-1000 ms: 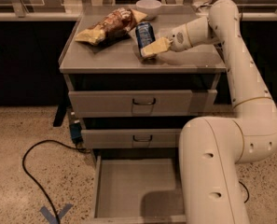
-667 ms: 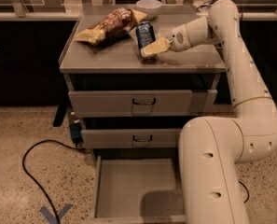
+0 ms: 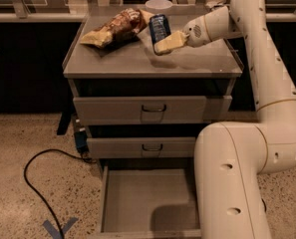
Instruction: Pick pepsi can from bottom drawer and place on counter
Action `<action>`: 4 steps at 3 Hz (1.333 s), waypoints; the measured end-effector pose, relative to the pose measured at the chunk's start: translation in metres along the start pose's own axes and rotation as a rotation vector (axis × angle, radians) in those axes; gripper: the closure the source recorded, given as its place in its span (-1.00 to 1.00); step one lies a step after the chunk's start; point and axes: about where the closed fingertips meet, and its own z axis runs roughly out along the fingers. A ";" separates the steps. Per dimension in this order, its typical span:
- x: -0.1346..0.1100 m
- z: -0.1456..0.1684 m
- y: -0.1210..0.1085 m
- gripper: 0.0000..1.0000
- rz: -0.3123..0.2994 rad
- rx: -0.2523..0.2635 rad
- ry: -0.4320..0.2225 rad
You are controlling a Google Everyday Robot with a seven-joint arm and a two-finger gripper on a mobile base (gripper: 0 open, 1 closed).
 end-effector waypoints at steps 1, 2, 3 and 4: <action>-0.001 -0.008 0.008 1.00 0.018 0.016 0.040; 0.010 -0.007 0.018 1.00 0.044 0.025 0.133; 0.024 0.003 0.024 1.00 0.071 0.017 0.218; 0.037 0.016 0.026 1.00 0.093 0.003 0.279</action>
Offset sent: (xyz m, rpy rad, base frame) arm -0.0082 -0.0202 0.0202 -0.2077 0.1786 0.0333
